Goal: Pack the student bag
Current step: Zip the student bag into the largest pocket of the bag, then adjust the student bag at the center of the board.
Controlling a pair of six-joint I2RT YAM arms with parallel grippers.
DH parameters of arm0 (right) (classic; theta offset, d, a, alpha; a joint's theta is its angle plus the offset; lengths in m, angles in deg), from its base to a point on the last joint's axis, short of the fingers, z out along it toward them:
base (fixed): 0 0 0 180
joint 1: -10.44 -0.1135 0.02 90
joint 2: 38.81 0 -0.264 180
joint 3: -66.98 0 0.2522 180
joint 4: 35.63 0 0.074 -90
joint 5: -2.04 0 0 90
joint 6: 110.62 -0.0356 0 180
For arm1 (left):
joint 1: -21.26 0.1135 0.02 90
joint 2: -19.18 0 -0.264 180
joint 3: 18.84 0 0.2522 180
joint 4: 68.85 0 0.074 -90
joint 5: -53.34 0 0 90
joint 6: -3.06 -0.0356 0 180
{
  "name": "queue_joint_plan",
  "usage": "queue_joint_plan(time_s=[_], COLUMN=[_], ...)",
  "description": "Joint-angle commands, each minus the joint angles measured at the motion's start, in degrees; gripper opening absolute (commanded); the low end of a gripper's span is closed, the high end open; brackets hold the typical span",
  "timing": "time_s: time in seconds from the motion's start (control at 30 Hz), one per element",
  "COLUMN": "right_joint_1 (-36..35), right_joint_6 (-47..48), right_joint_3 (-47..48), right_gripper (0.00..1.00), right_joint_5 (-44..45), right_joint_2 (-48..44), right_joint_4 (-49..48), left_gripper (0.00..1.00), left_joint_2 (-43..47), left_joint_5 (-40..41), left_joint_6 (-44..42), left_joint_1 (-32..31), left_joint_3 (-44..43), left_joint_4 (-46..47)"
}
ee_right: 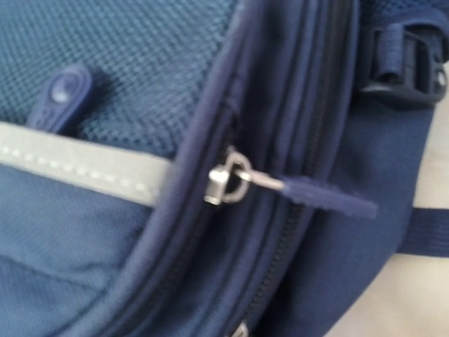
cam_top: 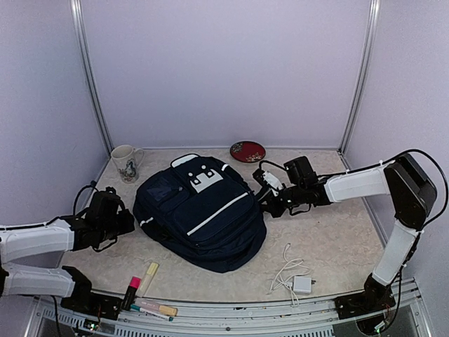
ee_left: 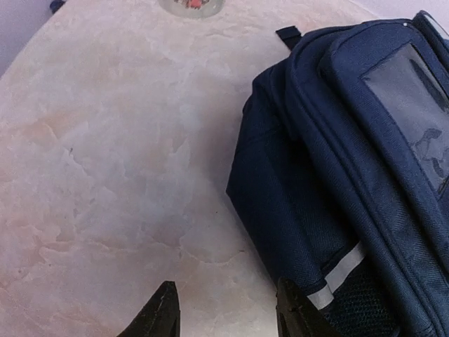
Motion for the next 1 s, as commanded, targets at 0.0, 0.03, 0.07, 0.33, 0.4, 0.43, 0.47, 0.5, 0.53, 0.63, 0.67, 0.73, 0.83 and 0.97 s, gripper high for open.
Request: queue_joint_plan(time_s=[0.0,0.03,0.07,0.33,0.4,0.43,0.47,0.5,0.53,0.63,0.67,0.73,0.83,0.97], right_joint_1=[-4.46,-5.4,-6.4,-17.54,-20.86,-22.55,-24.34,-25.83,-27.28,-29.08,-29.1,-29.11,-28.91,-27.46], right_joint_6=[-2.24,-2.71,-3.11,-7.0,-8.49,-9.15,-9.68,-10.24,-10.71,-12.9,-13.83,-15.23,-15.65,-15.9], right_joint_3=[-2.02,-2.34,-2.81,-6.4,-6.65,-6.79,-6.85,-6.74,-6.43,-4.95,-4.81,-5.15,-4.93,-4.44], right_gripper=[0.0,0.0,0.0,0.0,0.0,0.0,0.0,0.0,0.0,0.0,0.0,0.0,0.0,0.0], right_joint_5=[-0.78,-0.63,-0.48,2.77,3.53,3.56,3.7,3.72,3.96,3.43,2.88,1.45,2.6,4.46], right_joint_2=[-0.18,-0.39,-0.64,-3.87,-4.49,-4.81,-5.07,-5.15,-5.01,-4.29,-4.32,-4.72,-5.08,-5.42], right_joint_4=[-3.51,-3.78,-4.02,-5.01,-5.3,-6.2,-6.93,-7.62,-7.94,-8.39,-9.07,-11.14,-11.28,-8.48], left_gripper=[0.45,0.45,0.45,0.45,0.44,0.44,0.44,0.45,0.45,0.53,0.59,0.73,0.85,0.86], left_joint_2=[-4.91,-7.01,-10.66,-28.78,-31.98,-33.48,-34.74,-36.0,-37.01,-37.76,-36.9,-33.94,-26.97,-14.48], left_joint_5=[-8.3,-8.59,-8.71,-14.89,-17.57,-18.12,-18.34,-18.41,-18.58,-20.66,-21.58,-22.9,-21.25,-12.76], left_joint_6=[1.97,1.16,0.3,-7.97,-9.89,-11.16,-12.67,-14.57,-16.36,-20.0,-20.55,-20.6,-22.33,-29.06], left_joint_1=[2.57,2.64,2.7,3.2,2.24,1.43,0.58,-0.49,-1.49,-3.25,-3.31,-3.48,-6.26,-15.06], left_joint_3=[-0.46,-1.29,-2.64,-12.16,-14.94,-16.72,-19.01,-21.45,-24.61,-29.83,-30.48,-30.62,-28.77,-22.33], left_joint_4=[9.61,10.83,11.46,20.74,23.55,23.7,23.48,22.92,22.37,21.06,21.45,23.01,25.11,26.41])
